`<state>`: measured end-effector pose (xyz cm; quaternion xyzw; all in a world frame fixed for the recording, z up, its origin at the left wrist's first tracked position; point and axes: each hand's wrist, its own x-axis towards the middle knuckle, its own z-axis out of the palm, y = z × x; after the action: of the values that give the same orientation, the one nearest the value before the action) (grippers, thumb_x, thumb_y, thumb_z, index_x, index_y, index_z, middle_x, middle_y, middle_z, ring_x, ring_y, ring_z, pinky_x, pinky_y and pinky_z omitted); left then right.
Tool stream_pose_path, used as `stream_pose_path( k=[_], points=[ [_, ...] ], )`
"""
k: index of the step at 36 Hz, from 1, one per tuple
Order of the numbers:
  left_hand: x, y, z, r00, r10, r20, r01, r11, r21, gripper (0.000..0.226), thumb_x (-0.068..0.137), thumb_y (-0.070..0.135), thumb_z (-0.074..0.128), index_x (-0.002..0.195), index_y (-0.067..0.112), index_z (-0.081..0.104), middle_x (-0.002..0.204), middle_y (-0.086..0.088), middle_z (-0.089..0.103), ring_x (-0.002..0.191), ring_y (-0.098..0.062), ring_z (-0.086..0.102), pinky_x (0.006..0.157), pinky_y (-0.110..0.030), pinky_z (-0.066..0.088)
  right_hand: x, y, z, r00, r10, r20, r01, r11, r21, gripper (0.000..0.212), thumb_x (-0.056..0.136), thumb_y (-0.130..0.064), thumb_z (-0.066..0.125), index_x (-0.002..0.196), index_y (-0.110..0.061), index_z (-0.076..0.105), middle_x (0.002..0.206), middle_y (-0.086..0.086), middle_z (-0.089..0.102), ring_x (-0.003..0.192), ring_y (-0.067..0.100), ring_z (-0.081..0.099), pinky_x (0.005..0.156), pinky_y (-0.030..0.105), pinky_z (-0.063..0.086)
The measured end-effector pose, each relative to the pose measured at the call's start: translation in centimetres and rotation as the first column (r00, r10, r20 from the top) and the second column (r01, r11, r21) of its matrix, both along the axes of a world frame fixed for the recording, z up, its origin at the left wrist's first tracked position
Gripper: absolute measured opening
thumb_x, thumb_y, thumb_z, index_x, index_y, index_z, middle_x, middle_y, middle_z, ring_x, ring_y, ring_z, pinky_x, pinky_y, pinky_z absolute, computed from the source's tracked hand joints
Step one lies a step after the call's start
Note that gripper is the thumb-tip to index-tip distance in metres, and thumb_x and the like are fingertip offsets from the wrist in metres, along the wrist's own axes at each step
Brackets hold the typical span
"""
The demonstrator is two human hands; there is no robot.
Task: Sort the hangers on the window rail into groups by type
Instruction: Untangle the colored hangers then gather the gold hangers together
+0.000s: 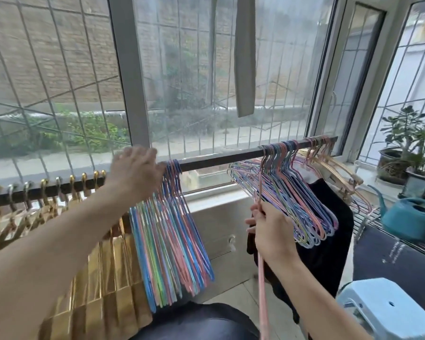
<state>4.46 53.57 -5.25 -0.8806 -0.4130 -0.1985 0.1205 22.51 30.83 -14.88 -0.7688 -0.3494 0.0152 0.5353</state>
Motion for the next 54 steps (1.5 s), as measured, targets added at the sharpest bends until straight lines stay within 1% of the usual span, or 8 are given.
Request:
stream_pose_path(
  k=[3,11,19,22,40,45,49,54],
  points=[
    [-1.4,1.6,-0.8,0.985,0.134,-0.110,-0.140,0.988,-0.058,0.074,0.101,0.067,0.002,0.149,0.024,0.037,0.151,-0.015,0.050,0.138,-0.037,0.048,0.112,-0.057,0.040,2.1,1.3,0.9,0.999,0.037,-0.016,-0.037,0.998,-0.047,0.017,0.107,-0.016,0.047,0.105,-0.015,0.064,0.090,0.000,0.069,0.074,0.010,0.073,0.066,0.026,0.062],
    [-1.2,1.4,-1.8,0.985,0.118,-0.127,-0.107,0.990,0.090,0.080,0.097,0.069,-0.006,0.131,0.022,0.048,0.118,-0.010,0.067,0.107,-0.032,0.065,0.087,-0.046,0.050,9.9,6.6,4.2,0.963,0.129,-0.238,-0.161,0.980,-0.120,0.022,0.107,-0.016,0.049,0.123,-0.007,0.060,0.116,0.017,0.062,0.064,0.029,0.074,0.053,0.027,0.057],
    [-1.1,2.1,-2.2,0.985,0.142,-0.101,-0.130,0.985,0.113,0.077,0.098,0.069,-0.004,0.127,0.024,0.052,0.114,-0.007,0.067,0.104,-0.028,0.064,0.089,-0.044,0.049,14.5,9.9,6.6,0.980,-0.048,0.196,0.124,0.910,-0.396,0.019,0.104,-0.022,0.055,0.097,-0.007,0.064,0.086,0.008,0.074,0.081,0.027,0.074,0.082,0.041,0.060],
    [-1.4,2.7,-2.7,0.986,0.147,-0.077,-0.136,0.982,0.133,0.078,0.097,0.070,-0.005,0.124,0.024,0.052,0.107,-0.004,0.067,0.099,-0.025,0.064,0.085,-0.043,0.051,14.7,10.9,6.8,0.951,-0.067,0.301,0.209,0.858,-0.469,0.015,0.099,-0.012,0.058,0.088,-0.005,0.065,0.081,0.008,0.069,0.078,0.028,0.066,0.075,0.033,0.053],
    [0.0,2.5,-2.7,0.992,0.123,-0.023,-0.119,0.986,0.112,0.072,0.099,0.069,0.000,0.124,0.025,0.051,0.112,-0.006,0.067,0.105,-0.029,0.062,0.088,-0.045,0.047,14.7,9.3,6.1,0.833,-0.137,0.536,0.435,0.761,-0.481,0.025,0.097,-0.011,0.050,0.113,-0.005,0.068,0.109,0.017,0.071,0.103,0.038,0.068,0.075,0.037,0.047],
    [-0.3,2.4,-2.7,0.992,0.120,-0.027,-0.117,0.988,0.098,0.071,0.100,0.069,0.002,0.123,0.024,0.052,0.114,-0.008,0.066,0.107,-0.030,0.061,0.090,-0.047,0.047,9.2,10.7,5.3,0.905,0.055,0.422,0.160,0.875,-0.457,0.023,0.098,-0.020,0.047,0.099,-0.008,0.067,0.101,0.017,0.068,0.098,0.037,0.065,0.071,0.035,0.039],
    [-0.8,2.4,-2.5,0.991,0.128,-0.030,-0.124,0.987,0.101,0.069,0.101,0.068,0.004,0.123,0.023,0.051,0.114,-0.008,0.066,0.106,-0.030,0.062,0.089,-0.046,0.045,3.1,12.2,3.7,0.918,0.380,0.112,-0.273,0.812,-0.516,0.027,0.097,-0.028,0.054,0.081,-0.009,0.065,0.090,0.018,0.072,0.088,0.037,0.070,0.077,0.047,0.057],
    [-1.0,2.2,-2.8,0.990,0.138,-0.038,-0.134,0.987,0.091,0.070,0.101,0.068,0.004,0.126,0.023,0.050,0.119,-0.010,0.066,0.110,-0.031,0.061,0.090,-0.047,0.045,-1.8,12.9,2.1,0.863,0.467,-0.190,-0.500,0.744,-0.443,0.029,0.107,-0.029,0.050,0.118,-0.005,0.062,0.106,0.019,0.071,0.079,0.027,0.069,0.077,0.042,0.060]
  ],
)
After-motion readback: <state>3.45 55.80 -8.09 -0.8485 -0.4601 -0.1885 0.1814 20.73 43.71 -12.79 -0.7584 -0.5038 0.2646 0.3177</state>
